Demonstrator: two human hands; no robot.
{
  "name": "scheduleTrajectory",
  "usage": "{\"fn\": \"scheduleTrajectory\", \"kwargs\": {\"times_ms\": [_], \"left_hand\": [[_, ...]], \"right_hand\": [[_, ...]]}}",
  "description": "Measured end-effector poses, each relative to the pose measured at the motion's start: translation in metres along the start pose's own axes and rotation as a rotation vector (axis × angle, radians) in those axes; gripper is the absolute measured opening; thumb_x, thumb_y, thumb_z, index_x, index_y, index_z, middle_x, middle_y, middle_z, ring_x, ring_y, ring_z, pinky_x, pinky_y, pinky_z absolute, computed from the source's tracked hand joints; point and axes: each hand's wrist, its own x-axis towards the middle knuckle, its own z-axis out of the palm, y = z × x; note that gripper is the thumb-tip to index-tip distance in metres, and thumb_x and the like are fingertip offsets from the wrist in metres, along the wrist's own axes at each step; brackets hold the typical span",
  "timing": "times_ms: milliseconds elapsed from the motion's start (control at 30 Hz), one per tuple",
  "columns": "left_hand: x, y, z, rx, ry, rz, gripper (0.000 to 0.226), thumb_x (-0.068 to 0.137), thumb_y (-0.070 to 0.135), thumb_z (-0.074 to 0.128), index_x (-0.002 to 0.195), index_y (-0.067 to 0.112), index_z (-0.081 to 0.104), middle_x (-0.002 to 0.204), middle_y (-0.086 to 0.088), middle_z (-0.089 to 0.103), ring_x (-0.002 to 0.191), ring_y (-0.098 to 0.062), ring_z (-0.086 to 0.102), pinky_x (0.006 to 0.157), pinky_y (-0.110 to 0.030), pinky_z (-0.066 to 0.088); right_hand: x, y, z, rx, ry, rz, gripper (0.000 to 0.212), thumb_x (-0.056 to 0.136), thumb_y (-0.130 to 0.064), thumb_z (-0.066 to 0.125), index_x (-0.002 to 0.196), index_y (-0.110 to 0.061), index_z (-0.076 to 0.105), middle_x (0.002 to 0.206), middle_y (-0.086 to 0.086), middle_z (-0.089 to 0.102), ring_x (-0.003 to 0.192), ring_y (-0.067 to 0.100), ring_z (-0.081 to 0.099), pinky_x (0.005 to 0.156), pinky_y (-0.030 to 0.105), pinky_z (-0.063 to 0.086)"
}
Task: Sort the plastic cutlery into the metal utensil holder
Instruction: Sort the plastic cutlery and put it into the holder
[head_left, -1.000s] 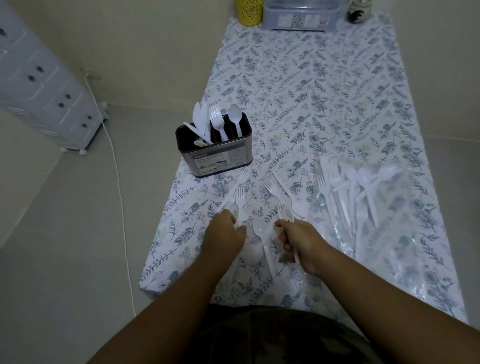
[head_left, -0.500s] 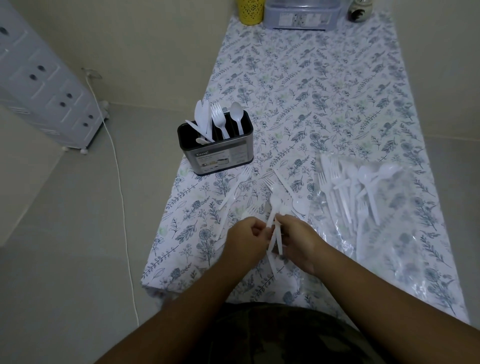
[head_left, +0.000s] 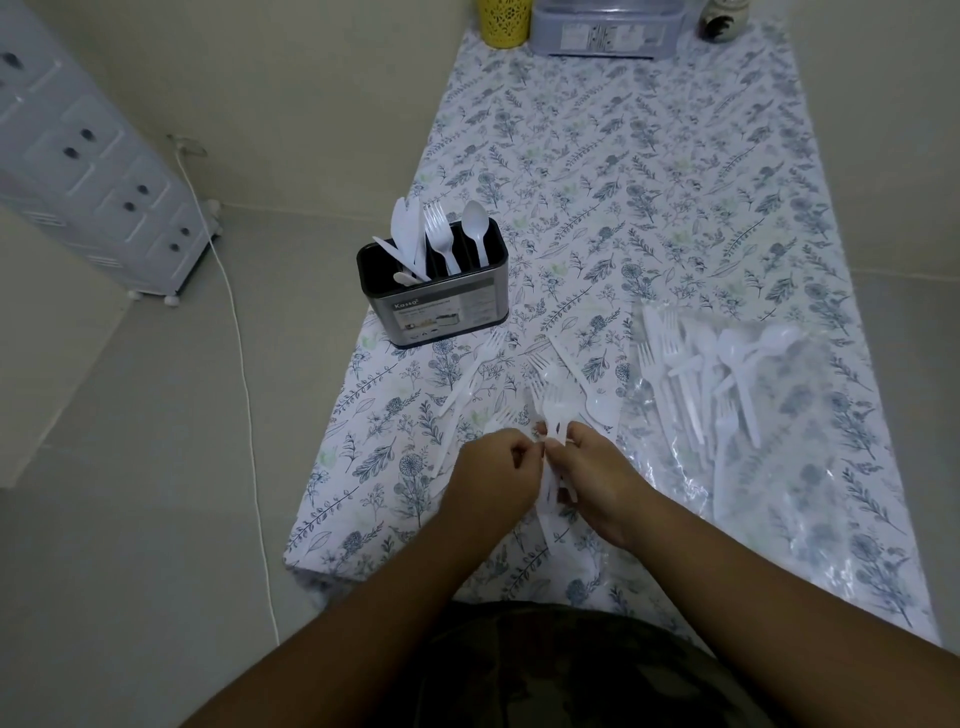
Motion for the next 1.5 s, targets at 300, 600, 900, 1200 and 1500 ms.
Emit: {"fn": "scheduleTrajectory", "kwargs": {"times_ms": [300, 600, 900, 1200, 1500], "left_hand": [[0.012, 0.010, 0.004, -0.389, 0.037, -0.297, 0.022, 0.091, 0.031, 0.069, 0.103, 0.013, 0.072, 0.079, 0.003, 0.072, 0.060, 0.001, 0.066, 0.053, -0.010, 0.047], [0.023, 0.006, 0.007, -0.679, 0.075, -0.570, 0.014, 0.092, 0.024, 0.069, 0.092, 0.012, 0.077, 0.080, -0.009, 0.076, 0.069, -0.023, 0.071, 0.070, -0.040, 0.063], [0.019, 0.002, 0.006, -0.626, 0.105, -0.434, 0.024, 0.083, 0.026, 0.075, 0.105, 0.017, 0.070, 0.088, -0.003, 0.077, 0.081, -0.017, 0.075, 0.082, -0.042, 0.062], [0.008, 0.001, 0.005, -0.584, 0.076, -0.284, 0.016, 0.089, 0.009, 0.070, 0.105, 0.007, 0.070, 0.091, -0.008, 0.074, 0.072, -0.010, 0.073, 0.057, -0.017, 0.055], [0.006, -0.028, -0.009, -0.255, -0.035, -0.114, 0.023, 0.088, 0.012, 0.064, 0.099, 0.026, 0.079, 0.092, 0.010, 0.072, 0.081, -0.002, 0.067, 0.075, -0.016, 0.053]], "right_hand": [[0.002, -0.003, 0.002, -0.107, -0.036, -0.080, 0.048, 0.104, -0.028, 0.054, 0.147, -0.009, 0.043, 0.125, 0.009, 0.069, 0.094, 0.018, 0.076, 0.080, 0.036, 0.063], [-0.001, -0.002, 0.006, 0.015, -0.071, -0.042, 0.039, 0.106, -0.014, 0.048, 0.144, -0.021, 0.043, 0.109, 0.020, 0.069, 0.091, 0.023, 0.072, 0.090, 0.047, 0.060], [-0.003, 0.002, 0.007, -0.093, -0.094, -0.074, 0.024, 0.104, -0.017, 0.051, 0.114, -0.016, 0.073, 0.102, 0.017, 0.071, 0.086, 0.024, 0.065, 0.080, 0.038, 0.061], [0.001, 0.007, 0.005, -0.104, -0.012, -0.089, 0.030, 0.107, -0.021, 0.046, 0.111, -0.012, 0.074, 0.098, 0.016, 0.077, 0.095, 0.033, 0.075, 0.083, 0.045, 0.063], [0.003, 0.014, -0.005, -0.137, -0.058, -0.019, 0.017, 0.098, -0.004, 0.061, 0.104, 0.009, 0.070, 0.095, 0.020, 0.077, 0.085, 0.031, 0.077, 0.080, 0.046, 0.064]]}}
